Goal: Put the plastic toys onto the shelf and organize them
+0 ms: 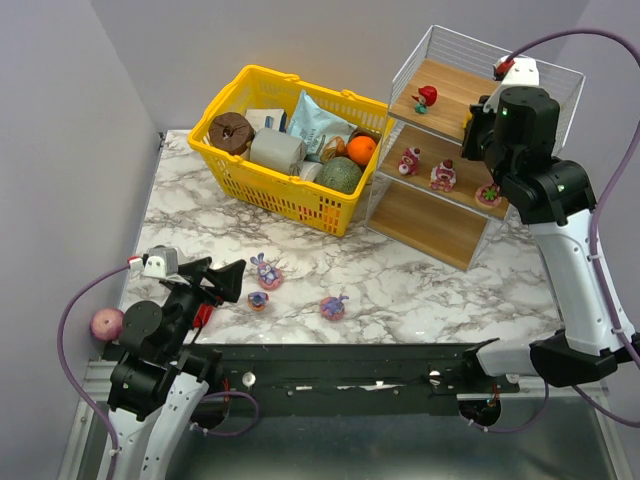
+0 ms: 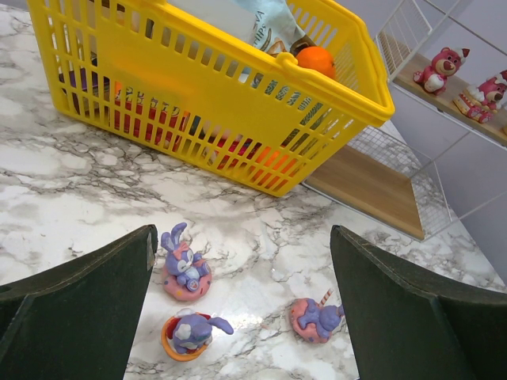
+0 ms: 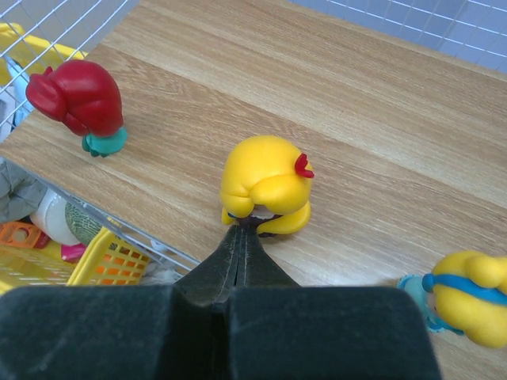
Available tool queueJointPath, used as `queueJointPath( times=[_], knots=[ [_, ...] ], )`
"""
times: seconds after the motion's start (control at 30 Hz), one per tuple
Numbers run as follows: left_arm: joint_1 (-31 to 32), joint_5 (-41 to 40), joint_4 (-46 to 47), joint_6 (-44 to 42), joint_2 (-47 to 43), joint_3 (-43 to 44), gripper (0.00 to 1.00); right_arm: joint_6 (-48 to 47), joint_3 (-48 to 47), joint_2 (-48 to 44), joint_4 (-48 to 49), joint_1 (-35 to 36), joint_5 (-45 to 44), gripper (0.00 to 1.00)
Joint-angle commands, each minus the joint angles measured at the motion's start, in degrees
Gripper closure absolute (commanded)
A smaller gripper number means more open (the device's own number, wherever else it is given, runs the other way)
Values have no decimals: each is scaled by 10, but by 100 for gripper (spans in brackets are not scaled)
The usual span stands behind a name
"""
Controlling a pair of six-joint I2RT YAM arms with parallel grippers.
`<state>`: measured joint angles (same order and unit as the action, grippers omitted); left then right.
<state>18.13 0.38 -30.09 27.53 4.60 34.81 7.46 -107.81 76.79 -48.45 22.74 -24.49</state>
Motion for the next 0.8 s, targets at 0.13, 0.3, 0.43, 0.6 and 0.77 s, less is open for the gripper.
queueJointPath(
  times=[0.13,0.3,0.43,0.6,0.77],
  knots=[
    [2,-14,-5,0,-4,1,1,-4,-4,13,11,-4,65,99],
    [2,-14,-5,0,-4,1,1,2,-1,-3,10,-4,85,99],
    [2,-13,-5,1,-4,0,1,7,10,-41,5,-4,126,99],
    [2,-13,-2,1,-3,0,1,24,42,-96,4,-5,238,69],
    [2,-13,-4,2,-5,0,1,50,166,-154,69,-2,334,43]
  ],
)
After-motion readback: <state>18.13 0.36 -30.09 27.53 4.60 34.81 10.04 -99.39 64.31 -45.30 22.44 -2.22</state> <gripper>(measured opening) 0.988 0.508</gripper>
